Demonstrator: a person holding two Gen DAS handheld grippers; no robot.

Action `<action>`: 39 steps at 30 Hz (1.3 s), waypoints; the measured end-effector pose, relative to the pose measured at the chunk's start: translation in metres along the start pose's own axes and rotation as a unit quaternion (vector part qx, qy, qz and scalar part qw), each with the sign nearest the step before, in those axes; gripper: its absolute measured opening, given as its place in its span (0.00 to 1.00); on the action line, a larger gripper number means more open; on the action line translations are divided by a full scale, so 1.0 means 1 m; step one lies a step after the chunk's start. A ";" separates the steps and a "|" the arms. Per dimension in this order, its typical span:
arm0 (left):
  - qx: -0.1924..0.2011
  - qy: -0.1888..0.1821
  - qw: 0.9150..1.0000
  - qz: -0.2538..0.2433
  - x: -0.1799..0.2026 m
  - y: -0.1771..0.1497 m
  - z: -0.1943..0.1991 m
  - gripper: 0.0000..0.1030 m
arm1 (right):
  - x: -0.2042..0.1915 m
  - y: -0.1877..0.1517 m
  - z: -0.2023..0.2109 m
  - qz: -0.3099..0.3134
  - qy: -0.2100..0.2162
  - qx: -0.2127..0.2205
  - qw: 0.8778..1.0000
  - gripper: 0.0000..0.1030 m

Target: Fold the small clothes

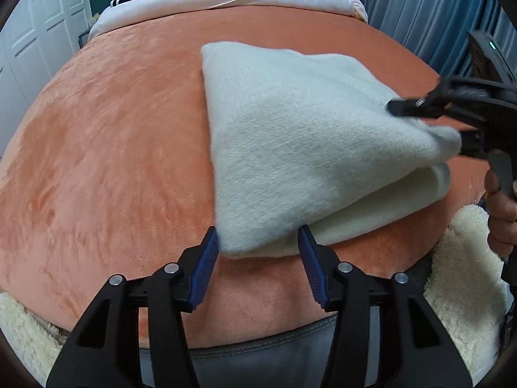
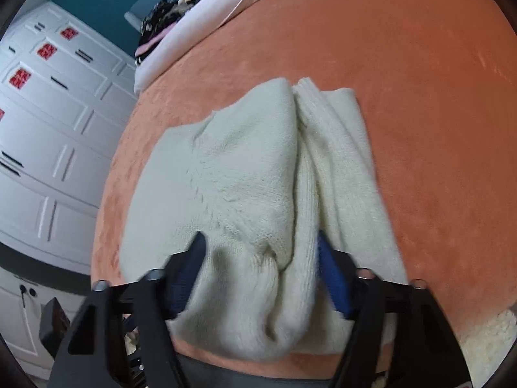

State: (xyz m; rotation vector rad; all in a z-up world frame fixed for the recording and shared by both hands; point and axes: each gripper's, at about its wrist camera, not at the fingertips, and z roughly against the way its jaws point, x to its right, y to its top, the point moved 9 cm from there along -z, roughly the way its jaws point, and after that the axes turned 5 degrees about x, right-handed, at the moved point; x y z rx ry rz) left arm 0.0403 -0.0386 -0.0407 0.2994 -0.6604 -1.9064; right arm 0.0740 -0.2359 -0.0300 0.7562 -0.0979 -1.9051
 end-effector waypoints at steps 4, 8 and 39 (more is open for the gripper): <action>-0.007 -0.004 1.000 0.027 -0.007 0.009 0.004 0.27 | -0.059 0.032 0.048 0.032 0.086 0.059 0.994 0.20; -0.001 -0.030 0.999 0.029 -0.005 0.015 0.012 0.20 | -0.078 0.047 0.127 0.042 0.144 0.149 0.977 0.19; 0.035 0.021 0.996 0.081 -0.056 0.024 0.058 0.58 | -0.090 -0.045 0.007 0.193 -0.057 -0.019 0.979 0.34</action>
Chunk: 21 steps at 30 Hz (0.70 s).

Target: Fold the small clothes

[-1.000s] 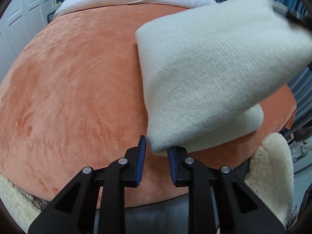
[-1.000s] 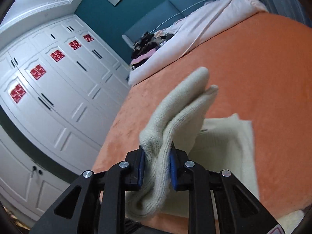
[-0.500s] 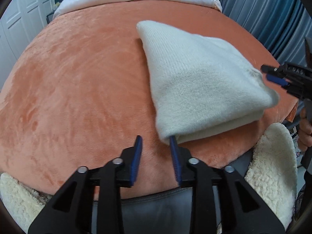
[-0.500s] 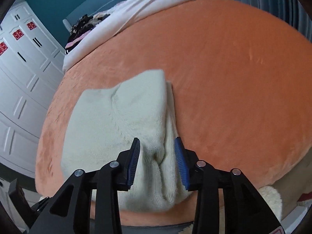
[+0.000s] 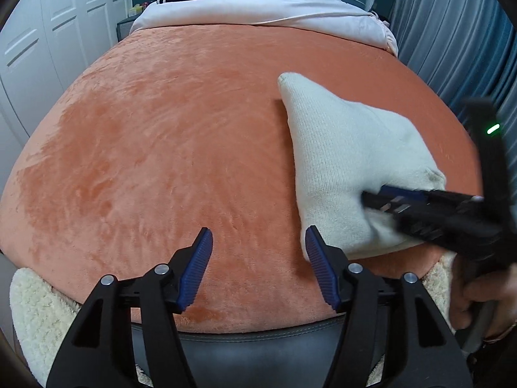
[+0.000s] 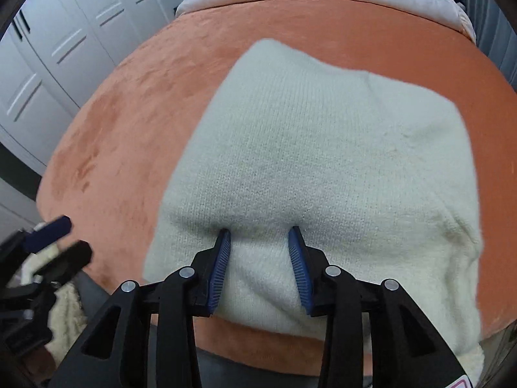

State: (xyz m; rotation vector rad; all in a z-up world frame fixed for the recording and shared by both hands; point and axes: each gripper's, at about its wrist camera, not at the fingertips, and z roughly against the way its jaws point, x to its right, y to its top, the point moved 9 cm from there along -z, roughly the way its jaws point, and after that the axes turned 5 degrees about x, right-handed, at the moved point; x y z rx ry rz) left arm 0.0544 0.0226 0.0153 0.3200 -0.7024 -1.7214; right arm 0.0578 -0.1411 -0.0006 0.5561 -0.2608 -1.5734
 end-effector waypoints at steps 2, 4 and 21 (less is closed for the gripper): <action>0.003 -0.016 1.000 0.008 0.006 0.005 -0.001 0.62 | 0.017 0.017 0.034 -0.045 0.020 0.049 0.998 0.35; 0.005 -0.033 0.999 0.019 0.014 0.012 -0.004 0.66 | 0.057 0.020 0.064 -0.085 -0.014 0.084 0.993 0.42; -0.057 -0.006 0.998 -0.021 0.050 -0.005 -0.062 0.80 | 0.180 -0.061 0.042 -0.196 -0.058 0.015 0.979 0.44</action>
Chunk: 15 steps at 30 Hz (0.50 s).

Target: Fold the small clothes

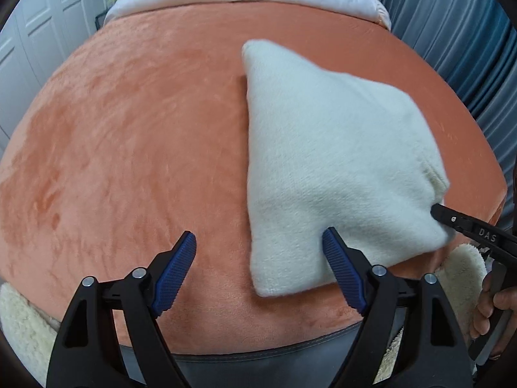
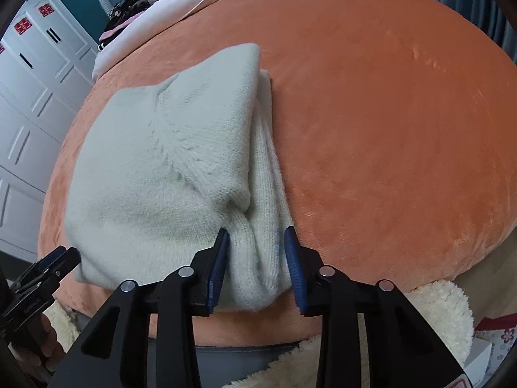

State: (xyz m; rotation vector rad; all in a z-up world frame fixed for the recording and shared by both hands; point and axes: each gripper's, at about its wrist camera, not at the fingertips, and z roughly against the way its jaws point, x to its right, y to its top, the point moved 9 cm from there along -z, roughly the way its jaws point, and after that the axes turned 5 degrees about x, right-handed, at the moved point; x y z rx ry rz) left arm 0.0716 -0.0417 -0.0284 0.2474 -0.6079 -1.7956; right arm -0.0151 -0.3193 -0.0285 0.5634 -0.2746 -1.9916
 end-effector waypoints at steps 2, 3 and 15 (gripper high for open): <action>0.006 0.002 1.000 0.007 -0.004 -0.003 -0.005 0.84 | -0.009 0.003 -0.006 -0.044 0.022 -0.005 0.999 0.44; 0.012 0.005 1.000 0.002 -0.005 -0.003 -0.005 0.85 | -0.012 0.005 0.001 -0.057 0.035 0.002 0.998 0.41; 0.009 0.018 1.000 -0.015 -0.006 -0.005 -0.003 0.87 | -0.060 0.049 0.021 0.002 0.065 0.068 0.996 0.15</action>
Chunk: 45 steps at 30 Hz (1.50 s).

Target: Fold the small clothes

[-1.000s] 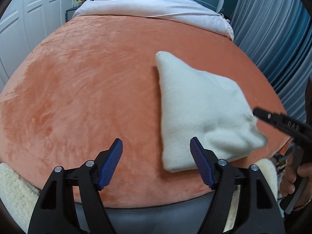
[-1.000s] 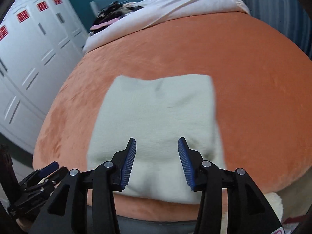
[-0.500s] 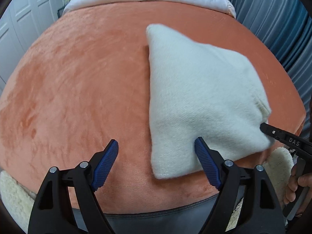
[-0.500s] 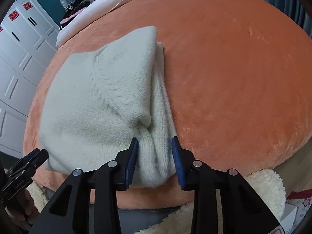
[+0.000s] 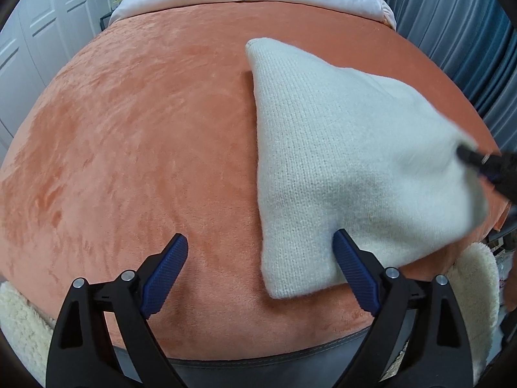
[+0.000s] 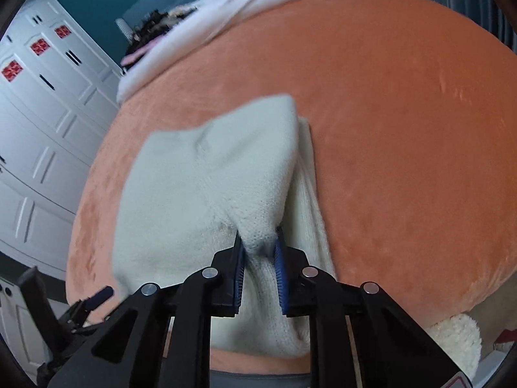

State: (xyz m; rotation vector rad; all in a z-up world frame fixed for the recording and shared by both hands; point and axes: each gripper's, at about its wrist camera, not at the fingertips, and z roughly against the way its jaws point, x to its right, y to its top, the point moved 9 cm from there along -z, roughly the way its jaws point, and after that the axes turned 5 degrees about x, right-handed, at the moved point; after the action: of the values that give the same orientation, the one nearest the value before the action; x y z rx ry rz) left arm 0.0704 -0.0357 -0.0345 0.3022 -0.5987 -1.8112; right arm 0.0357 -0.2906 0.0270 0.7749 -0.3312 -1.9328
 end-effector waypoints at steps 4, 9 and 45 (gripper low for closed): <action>-0.003 -0.003 1.000 -0.004 0.005 -0.003 -0.003 0.87 | 0.027 -0.012 -0.023 0.006 -0.036 -0.030 0.999 0.14; 0.002 0.015 1.000 -0.022 0.008 -0.002 -0.001 0.87 | 0.033 -0.016 -0.010 -0.021 -0.026 -0.029 0.999 0.17; -0.042 -0.130 0.980 0.144 0.020 0.071 -0.053 0.95 | 0.040 -0.007 -0.042 -0.083 0.012 -0.056 0.995 0.77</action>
State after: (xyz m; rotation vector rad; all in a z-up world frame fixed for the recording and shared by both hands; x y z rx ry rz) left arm 0.1480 -0.0834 -0.0389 -0.0782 -0.7071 -1.5982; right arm 0.0452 -0.3184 -0.0234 0.7713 -0.1466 -2.0759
